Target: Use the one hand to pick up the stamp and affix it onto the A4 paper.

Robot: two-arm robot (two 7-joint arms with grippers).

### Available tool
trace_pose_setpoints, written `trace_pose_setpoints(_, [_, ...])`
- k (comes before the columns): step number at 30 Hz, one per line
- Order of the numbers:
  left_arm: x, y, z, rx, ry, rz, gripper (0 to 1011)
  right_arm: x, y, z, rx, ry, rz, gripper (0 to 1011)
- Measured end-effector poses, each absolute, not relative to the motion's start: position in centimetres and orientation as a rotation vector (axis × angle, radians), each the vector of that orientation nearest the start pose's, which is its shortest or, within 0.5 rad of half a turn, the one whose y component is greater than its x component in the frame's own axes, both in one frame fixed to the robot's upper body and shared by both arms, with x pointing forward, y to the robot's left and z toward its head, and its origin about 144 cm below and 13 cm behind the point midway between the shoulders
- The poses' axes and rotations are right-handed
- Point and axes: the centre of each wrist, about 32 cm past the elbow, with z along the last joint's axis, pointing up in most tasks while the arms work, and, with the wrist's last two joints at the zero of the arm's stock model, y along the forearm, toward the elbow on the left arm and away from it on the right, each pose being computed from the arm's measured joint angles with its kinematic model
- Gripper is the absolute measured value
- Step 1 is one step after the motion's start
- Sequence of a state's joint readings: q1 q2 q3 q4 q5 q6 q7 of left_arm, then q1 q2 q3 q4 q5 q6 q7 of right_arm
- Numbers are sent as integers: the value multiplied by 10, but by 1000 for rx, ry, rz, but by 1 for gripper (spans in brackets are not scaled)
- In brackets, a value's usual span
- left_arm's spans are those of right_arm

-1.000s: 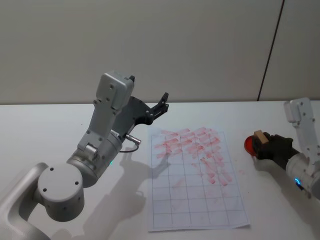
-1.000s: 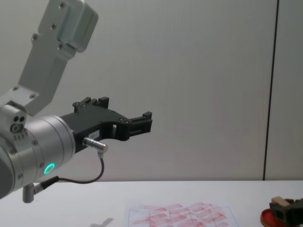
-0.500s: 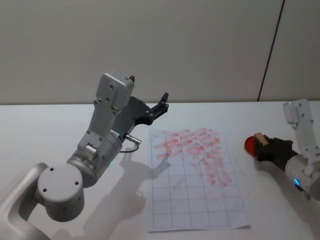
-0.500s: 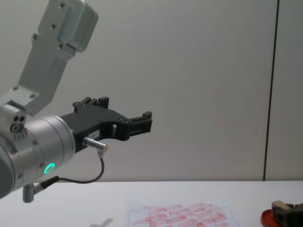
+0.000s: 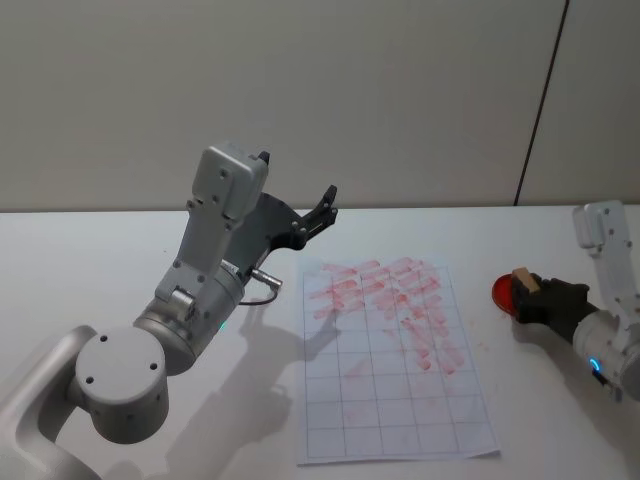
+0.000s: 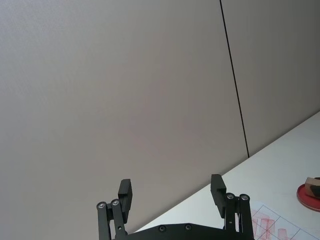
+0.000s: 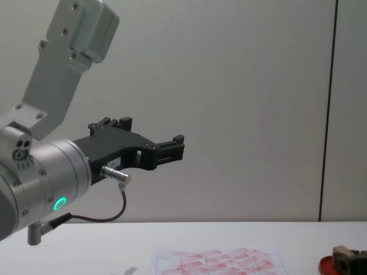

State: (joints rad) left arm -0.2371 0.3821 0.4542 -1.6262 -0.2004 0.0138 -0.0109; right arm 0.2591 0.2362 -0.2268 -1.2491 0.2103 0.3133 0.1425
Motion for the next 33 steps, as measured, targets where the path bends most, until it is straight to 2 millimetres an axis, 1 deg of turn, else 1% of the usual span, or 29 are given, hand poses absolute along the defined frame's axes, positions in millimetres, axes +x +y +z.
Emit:
trace_pose_setpoints(7, [492, 198, 1204, 61, -268, 1124, 1001, 524, -254, 1130, -354, 235, -1285, 220])
trace_pose_setpoints(13, [492, 198, 1204, 61, -268, 1124, 1001, 523, -252, 1146, -310, 170, -1280, 220])
trace_pose_setpoints(17, [492, 198, 1204, 61, -268, 1124, 1002, 520, -247, 1162, -271, 114, -1257, 220])
trace_pose_setpoints(18, [492, 198, 1204, 61, -268, 1124, 1002, 520, -247, 1162, -271, 114, -1257, 220])
trace_pose_setpoints(21, [492, 198, 1204, 61, -268, 1124, 1001, 517, -240, 1172, -250, 78, -1224, 220])
trace_pose_setpoints(24, [492, 198, 1204, 61, -268, 1124, 1001, 515, -236, 1177, -244, 64, -1203, 220])
trace_pose_setpoints(26, [492, 198, 1204, 61, -268, 1124, 1001, 512, -229, 1182, -246, 56, -1173, 220])
trace_pose_setpoints(33, [492, 198, 1204, 61, -268, 1124, 1001, 505, -214, 1185, -279, 64, -1112, 220])
